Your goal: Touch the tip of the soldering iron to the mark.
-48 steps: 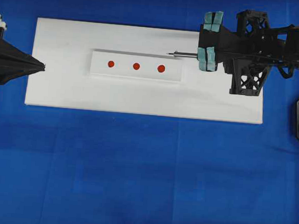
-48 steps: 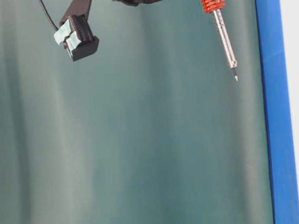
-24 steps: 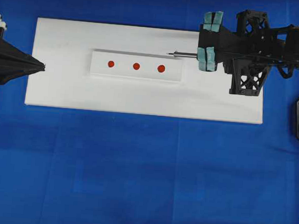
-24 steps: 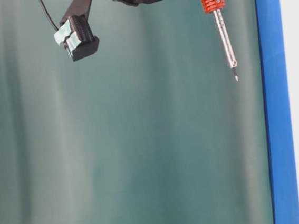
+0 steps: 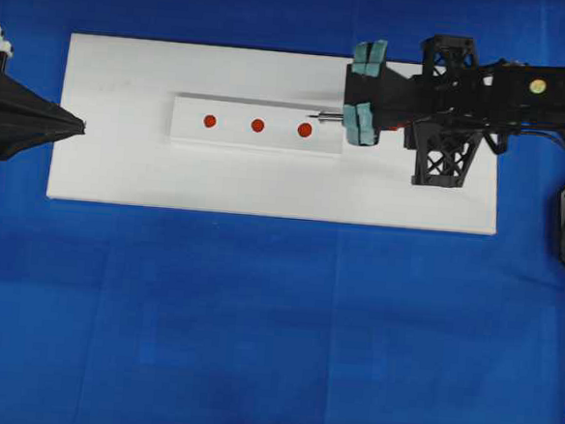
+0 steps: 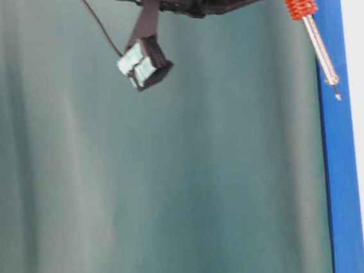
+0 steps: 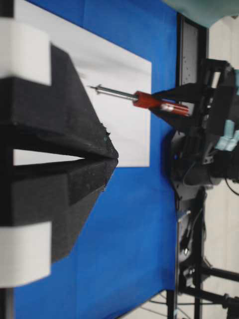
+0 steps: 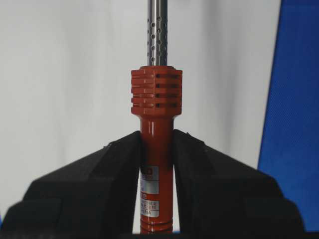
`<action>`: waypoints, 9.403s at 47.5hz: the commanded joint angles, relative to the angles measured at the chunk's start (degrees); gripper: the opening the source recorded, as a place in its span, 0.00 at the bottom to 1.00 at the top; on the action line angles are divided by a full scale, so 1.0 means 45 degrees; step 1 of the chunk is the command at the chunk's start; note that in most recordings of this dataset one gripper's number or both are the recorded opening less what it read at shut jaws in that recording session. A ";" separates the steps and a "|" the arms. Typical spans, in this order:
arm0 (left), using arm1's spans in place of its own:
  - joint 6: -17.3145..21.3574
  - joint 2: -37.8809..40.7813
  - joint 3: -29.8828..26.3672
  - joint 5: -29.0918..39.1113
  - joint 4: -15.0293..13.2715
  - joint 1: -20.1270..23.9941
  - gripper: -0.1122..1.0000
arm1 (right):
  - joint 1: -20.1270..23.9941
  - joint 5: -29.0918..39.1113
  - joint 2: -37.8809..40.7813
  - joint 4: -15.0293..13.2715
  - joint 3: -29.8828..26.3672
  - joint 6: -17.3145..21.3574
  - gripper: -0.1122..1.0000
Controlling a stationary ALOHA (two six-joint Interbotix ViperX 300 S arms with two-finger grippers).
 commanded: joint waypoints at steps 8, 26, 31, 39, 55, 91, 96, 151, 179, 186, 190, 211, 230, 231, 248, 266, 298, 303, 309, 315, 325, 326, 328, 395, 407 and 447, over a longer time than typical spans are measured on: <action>0.0020 0.0059 -0.0117 -0.0098 0.0000 -0.0020 0.10 | -0.0098 -0.0469 0.0469 0.0039 0.0020 -0.0020 0.16; 0.0020 0.0059 -0.0117 -0.0059 0.0000 -0.0020 0.10 | -0.0098 -0.0840 0.0703 0.0195 0.0215 -0.0059 0.16; 0.0020 0.0039 -0.0117 -0.0059 0.0000 -0.0020 0.10 | -0.0117 -0.0859 0.0703 0.0234 0.0273 -0.0059 0.16; 0.0000 0.0059 -0.0137 -0.0059 0.0000 -0.0020 0.10 | -0.0117 -0.0859 0.0703 0.0254 0.0273 -0.0059 0.16; 0.0000 0.0059 -0.0137 -0.0078 0.0020 -0.0020 0.10 | -0.0117 -0.0859 0.0703 0.0254 0.0273 -0.0059 0.16; 0.0000 0.0039 -0.0137 -0.0117 0.0000 -0.0020 0.10 | -0.0117 -0.0859 0.0859 0.0234 0.0254 -0.0059 0.16; 0.0000 0.0039 -0.0156 -0.0117 0.0020 0.0000 0.10 | -0.0117 -0.0820 0.0781 0.0234 0.0176 -0.0098 0.16; 0.0000 0.0039 -0.0137 -0.0137 0.0000 -0.0020 0.10 | 0.0078 0.2012 -0.1914 0.0078 -0.1113 0.0098 0.16; -0.0020 0.0039 -0.0176 -0.0313 0.0000 0.0000 0.10 | 0.4531 0.1953 -0.1895 0.0195 -0.0918 0.4023 0.16; -0.0020 0.0039 -0.0176 -0.0391 0.0000 -0.0020 0.10 | 0.6035 0.1953 -0.1719 0.0059 -0.0977 0.5723 0.16; -0.0039 0.0039 -0.0176 -0.0391 0.0000 -0.0020 0.10 | 0.6699 0.2012 -0.1582 -0.0059 -0.1055 0.6465 0.16; -0.0078 0.0039 -0.0176 -0.0410 0.0000 -0.0020 0.10 | 0.7227 0.0957 -0.0586 -0.0586 -0.1641 0.7168 0.16; -0.0234 0.0039 -0.0195 -0.0410 0.0000 -0.0020 0.10 | 0.6484 0.0117 0.2520 -0.0898 -0.4766 0.6426 0.16; -0.0234 0.0039 -0.0195 -0.0410 0.0000 -0.0020 0.10 | 0.6465 0.0098 0.2695 -0.0879 -0.4961 0.6328 0.16; -0.0234 -0.0391 -0.0215 -0.0293 0.0000 -0.0215 0.10 | 0.6113 0.0137 0.4063 -0.0840 -0.6758 0.5762 0.16; -0.0234 -0.0449 -0.0215 -0.0234 0.0000 -0.0215 0.10 | 0.6113 -0.1289 0.4746 -0.0469 -0.5918 0.6074 0.16; -0.0234 -0.0449 -0.0215 -0.0273 0.0000 -0.0234 0.10 | 0.6211 -0.5176 0.6367 0.0000 -0.4648 0.6758 0.16; -0.0234 -0.0449 -0.0195 -0.0254 0.0000 -0.0215 0.10 | 0.6211 -0.5254 0.6367 0.0000 -0.4609 0.6738 0.16; -0.0234 -0.0449 -0.0215 -0.0254 0.0000 -0.0215 0.10 | 0.6191 -0.5273 0.6367 -0.0020 -0.4570 0.6758 0.16; -0.0234 -0.0449 -0.0215 -0.0234 0.0020 -0.0215 0.10 | 0.6191 -0.5273 0.6367 0.0000 -0.4570 0.6738 0.16; -0.0234 -0.0449 -0.0195 -0.0215 0.0000 -0.0215 0.10 | 0.6191 -0.5273 0.6367 0.0000 -0.4609 0.6797 0.33; -0.0234 -0.0449 -0.0195 -0.0215 0.0020 -0.0215 0.10 | 0.6191 -0.5273 0.6367 0.0000 -0.4609 0.6797 0.40; -0.0254 -0.0449 -0.0195 -0.0215 0.0000 -0.0215 0.10 | 0.6191 -0.5273 0.6367 -0.0020 -0.4609 0.6797 0.51; -0.0254 -0.0586 -0.0215 -0.0020 0.0000 -0.0215 0.10 | 0.3613 -0.1152 0.2188 -0.1094 -0.4863 0.4941 0.88; -0.0273 -0.0566 -0.0215 -0.0020 0.0000 -0.0215 0.10 | 0.1797 -0.1289 0.2109 -0.0938 -0.4863 0.3789 0.88; -0.0547 -0.0586 -0.0195 -0.0020 0.0000 -0.0215 0.10 | 0.1660 -0.2793 -0.8516 -0.0996 0.2676 0.3750 0.88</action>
